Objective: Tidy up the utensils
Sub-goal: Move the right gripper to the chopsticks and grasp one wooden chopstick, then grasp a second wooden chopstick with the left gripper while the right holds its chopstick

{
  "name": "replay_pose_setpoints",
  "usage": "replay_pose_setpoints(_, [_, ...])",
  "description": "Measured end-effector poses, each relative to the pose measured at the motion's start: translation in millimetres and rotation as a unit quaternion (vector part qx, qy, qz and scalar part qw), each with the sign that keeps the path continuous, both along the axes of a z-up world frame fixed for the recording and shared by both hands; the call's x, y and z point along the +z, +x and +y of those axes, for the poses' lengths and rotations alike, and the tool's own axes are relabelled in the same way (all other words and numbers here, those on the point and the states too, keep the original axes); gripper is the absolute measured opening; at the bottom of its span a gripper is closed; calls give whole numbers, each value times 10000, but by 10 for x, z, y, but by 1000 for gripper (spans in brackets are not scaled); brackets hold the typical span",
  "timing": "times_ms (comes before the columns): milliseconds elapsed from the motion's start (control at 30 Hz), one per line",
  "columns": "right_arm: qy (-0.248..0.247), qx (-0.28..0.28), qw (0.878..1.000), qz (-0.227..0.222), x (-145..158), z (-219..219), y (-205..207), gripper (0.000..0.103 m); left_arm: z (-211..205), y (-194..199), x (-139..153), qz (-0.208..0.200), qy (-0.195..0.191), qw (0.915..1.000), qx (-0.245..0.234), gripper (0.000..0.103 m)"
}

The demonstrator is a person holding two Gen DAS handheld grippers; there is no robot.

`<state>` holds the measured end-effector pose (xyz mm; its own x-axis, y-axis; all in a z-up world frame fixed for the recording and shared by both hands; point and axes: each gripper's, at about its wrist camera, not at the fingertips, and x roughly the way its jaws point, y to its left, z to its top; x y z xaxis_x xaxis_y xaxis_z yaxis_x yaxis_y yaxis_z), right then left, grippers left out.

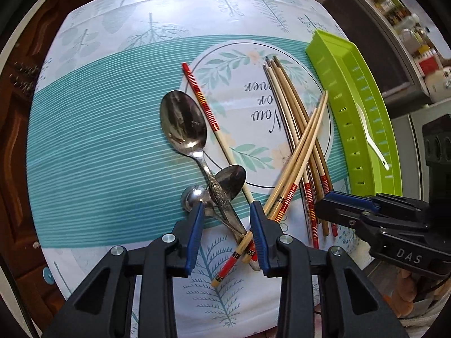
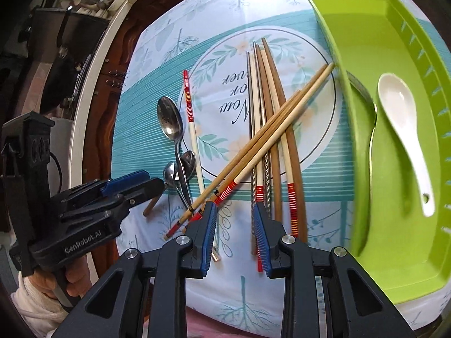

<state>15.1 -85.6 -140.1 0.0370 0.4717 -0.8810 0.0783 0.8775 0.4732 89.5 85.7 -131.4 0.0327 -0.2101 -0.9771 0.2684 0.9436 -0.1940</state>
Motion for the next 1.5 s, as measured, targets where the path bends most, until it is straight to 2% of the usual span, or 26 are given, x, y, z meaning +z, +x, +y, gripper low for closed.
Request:
replay_pose_setpoints(267, [164, -613, 9979, 134, -219, 135, -54, 20, -2, 110, -67, 119, -184, 9986, -483, 32])
replay_pose_setpoints(500, [57, -973, 9951, 148, -342, 226, -49, 14, 29, 146, -64, 161, -232, 9972, -690, 32])
replay_pose_setpoints(767, [-184, -1294, 9912, 191, -399, 275, -41, 11, 13, 153, -45, 148, -324, 9952, -907, 32])
replay_pose_setpoints(1167, [-724, -1567, 9833, 571, -394, 321, 39, 10, -24, 231, 3, 130, -385, 9929, -1117, 32])
replay_pose_setpoints(1300, [-1052, -1434, 9820, 635, -359, 426, 112, 10, -116, 256, 32, 143, -394, 9907, -1296, 32])
replay_pose_setpoints(1500, [-824, -1687, 9806, 565, -356, 343, -10, 5, -339, 276, -31, 301, -443, 9818, -1823, 32])
